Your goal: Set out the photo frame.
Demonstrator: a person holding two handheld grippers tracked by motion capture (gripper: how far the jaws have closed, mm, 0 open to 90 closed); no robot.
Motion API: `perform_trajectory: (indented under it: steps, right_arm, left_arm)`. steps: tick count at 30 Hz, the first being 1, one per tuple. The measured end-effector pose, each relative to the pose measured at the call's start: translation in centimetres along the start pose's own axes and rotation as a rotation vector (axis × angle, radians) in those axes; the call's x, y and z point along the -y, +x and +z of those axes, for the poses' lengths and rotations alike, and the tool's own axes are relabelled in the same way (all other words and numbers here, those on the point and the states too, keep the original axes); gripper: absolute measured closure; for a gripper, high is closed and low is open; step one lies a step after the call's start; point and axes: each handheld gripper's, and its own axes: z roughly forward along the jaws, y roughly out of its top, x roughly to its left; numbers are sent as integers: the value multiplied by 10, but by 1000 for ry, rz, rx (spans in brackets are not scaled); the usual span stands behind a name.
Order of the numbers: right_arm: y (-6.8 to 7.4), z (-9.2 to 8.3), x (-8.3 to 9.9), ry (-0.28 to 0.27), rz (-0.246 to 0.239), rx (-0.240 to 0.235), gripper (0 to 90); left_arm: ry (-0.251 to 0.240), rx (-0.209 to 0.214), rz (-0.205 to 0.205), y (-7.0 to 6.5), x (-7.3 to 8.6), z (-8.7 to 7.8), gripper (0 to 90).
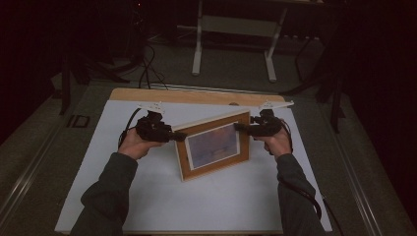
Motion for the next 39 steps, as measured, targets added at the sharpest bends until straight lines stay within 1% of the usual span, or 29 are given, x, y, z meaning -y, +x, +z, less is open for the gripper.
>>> perform_trajectory:
  steps: [6, 7, 12, 15, 20, 24, 34, 39]
  right_arm:
    - [1, -3, 2, 1, 14, 5, 428]
    - [1, -5, 5, -4, 26, -4, 458]
    - [2, -9, 6, 7, 40, -3, 486]
    - [3, -10, 6, 17, 47, -2, 497]
    - [4, -12, 8, 15, 56, -1, 511]
    - [6, -13, 9, 14, 58, -5, 534]
    - [9, -17, 13, 17, 61, -4, 567]
    - [10, -19, 16, 5, 70, -5, 579]
  left_arm:
    - [2, -14, -3, 2, -1, 1, 700]
    - [0, -22, -8, 4, -1, 1, 700]
    - [-6, -49, -14, 4, -1, 1, 699]
    - [-13, -48, -11, 5, -1, 1, 698]
    - [-24, -48, -11, 7, -1, 1, 692]
    - [-36, -52, -22, 10, 0, 0, 678]
    - [-39, -49, -24, 13, -1, 1, 662]
    - [-41, -47, -23, 14, -1, 1, 652]
